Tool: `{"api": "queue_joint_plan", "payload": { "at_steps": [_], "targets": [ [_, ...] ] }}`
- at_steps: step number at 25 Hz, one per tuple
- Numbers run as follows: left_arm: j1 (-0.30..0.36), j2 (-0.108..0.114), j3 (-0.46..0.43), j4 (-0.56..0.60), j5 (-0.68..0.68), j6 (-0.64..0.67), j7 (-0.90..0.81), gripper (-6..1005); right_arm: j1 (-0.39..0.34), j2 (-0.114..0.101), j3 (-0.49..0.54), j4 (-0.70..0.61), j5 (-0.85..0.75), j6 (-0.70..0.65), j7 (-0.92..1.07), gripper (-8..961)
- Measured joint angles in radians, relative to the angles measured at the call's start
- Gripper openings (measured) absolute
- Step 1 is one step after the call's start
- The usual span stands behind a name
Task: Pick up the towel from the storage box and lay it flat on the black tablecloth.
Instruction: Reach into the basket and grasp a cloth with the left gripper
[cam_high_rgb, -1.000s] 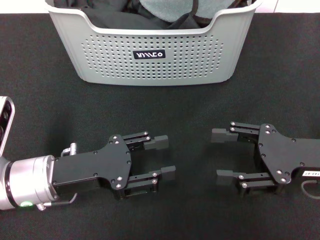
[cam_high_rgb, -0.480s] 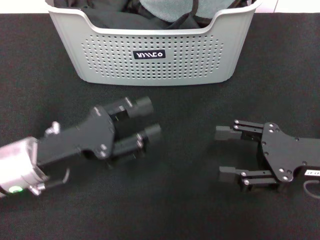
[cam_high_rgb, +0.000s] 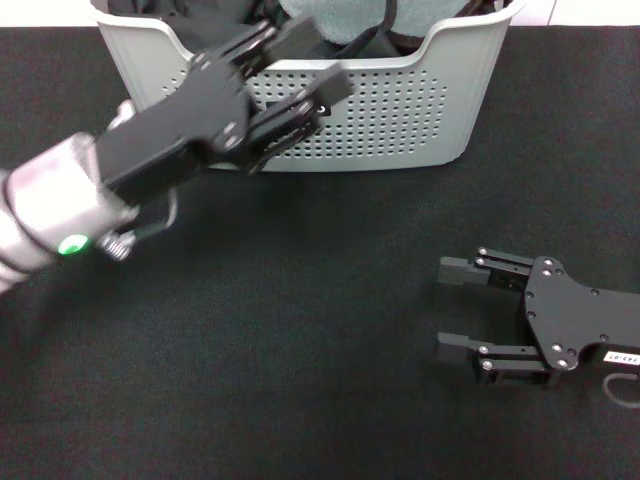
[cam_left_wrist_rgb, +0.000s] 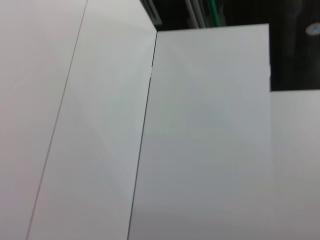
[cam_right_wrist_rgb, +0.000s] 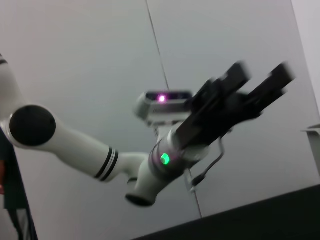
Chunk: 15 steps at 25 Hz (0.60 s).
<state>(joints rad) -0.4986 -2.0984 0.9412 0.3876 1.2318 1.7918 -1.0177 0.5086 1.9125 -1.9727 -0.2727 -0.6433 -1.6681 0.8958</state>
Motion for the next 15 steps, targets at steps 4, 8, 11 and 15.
{"api": "queue_joint_plan", "payload": {
  "at_steps": [4, 8, 11, 15],
  "targets": [
    [-0.082, -0.005, 0.002, -0.004, -0.002, -0.120, 0.005, 663, 0.004, 0.017, -0.003, 0.002, -0.001, 0.032, 0.000, 782],
    [-0.142, -0.009, 0.003, 0.000, -0.024, -0.234, 0.035, 663, 0.012, 0.023, -0.006, 0.003, -0.002, 0.051, 0.000, 782],
    [-0.169, -0.009, 0.003, 0.005, -0.069, -0.300, 0.061, 663, 0.014, 0.026, -0.008, 0.003, -0.002, 0.057, 0.000, 782],
    [-0.196, -0.010, 0.035, 0.009, -0.130, -0.395, 0.125, 663, 0.022, 0.032, -0.007, 0.003, -0.002, 0.073, 0.000, 782]
  ]
}}
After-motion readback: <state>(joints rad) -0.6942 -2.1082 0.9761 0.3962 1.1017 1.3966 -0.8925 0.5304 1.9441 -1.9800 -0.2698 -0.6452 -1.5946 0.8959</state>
